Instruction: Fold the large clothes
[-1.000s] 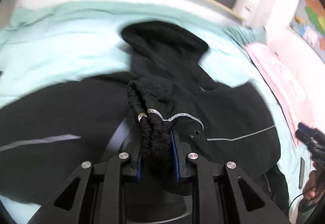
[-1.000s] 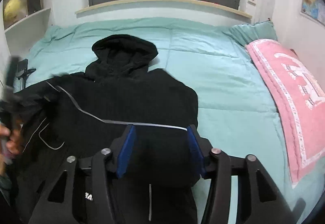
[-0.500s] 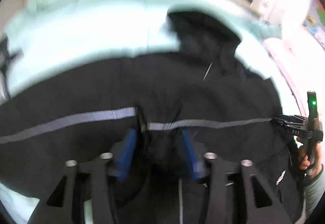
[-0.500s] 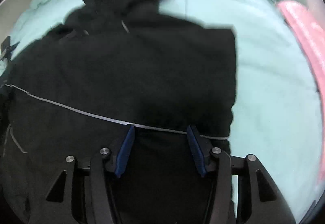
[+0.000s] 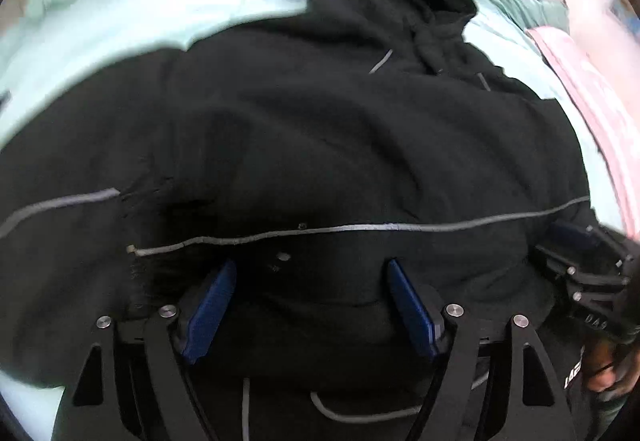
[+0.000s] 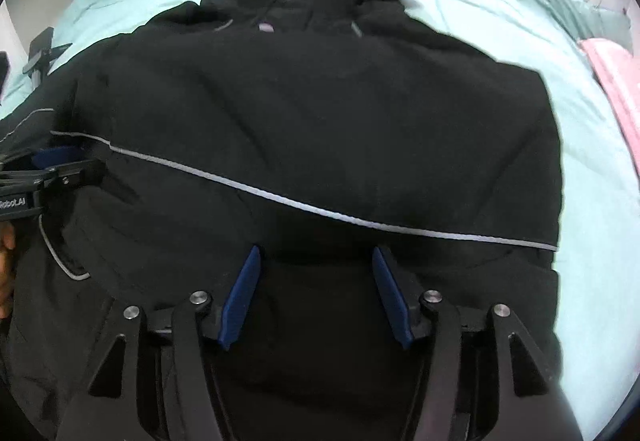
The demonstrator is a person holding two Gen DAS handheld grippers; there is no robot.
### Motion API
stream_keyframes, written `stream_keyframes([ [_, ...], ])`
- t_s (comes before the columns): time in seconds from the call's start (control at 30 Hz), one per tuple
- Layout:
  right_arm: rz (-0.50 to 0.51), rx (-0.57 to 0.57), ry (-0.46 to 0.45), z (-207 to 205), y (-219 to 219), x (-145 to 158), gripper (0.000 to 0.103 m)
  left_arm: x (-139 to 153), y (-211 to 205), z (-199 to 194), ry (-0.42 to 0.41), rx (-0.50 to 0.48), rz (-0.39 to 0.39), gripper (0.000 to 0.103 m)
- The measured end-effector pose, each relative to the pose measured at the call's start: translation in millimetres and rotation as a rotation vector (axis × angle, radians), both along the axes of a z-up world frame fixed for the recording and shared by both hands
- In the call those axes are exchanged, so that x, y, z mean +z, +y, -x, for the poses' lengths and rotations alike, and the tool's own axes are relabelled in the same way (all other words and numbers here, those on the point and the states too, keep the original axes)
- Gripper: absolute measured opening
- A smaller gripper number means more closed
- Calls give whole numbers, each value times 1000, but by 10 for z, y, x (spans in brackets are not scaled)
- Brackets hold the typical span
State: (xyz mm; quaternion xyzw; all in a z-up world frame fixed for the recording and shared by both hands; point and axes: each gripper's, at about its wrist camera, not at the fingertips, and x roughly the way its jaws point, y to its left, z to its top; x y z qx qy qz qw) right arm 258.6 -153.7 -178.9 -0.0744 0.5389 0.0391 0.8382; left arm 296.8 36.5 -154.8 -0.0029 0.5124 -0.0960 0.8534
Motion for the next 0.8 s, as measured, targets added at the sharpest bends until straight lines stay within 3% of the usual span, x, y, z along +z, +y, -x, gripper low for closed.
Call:
stream_keyframes([
  [0.13,-26,34,15,195,165,379,60,390,218,350,-89,-17,-27,78],
  [0.23,-61,90,-7,407,391,743,60,729,757,698,-150,49,-15,78],
  [0.37,-150,193,-30,600,1106,1220,60,983,1418,951,-190,172,-13,78],
  [0.5,-346,295,-23,845,1664,1689,60,1146,2256,1307,-221,312,29,78],
  [0.6,-447,356,-86,930,1950,1992,65,1166,2741,1500,-243,411,54,78],
  [0.7,-355,356,-177,912,1995,1985,72,1085,3190,1607,-243,507,68,78],
  [0.8,-143,271,-245,765,1893,1511,72,953,3610,1634,-245,597,113,78],
])
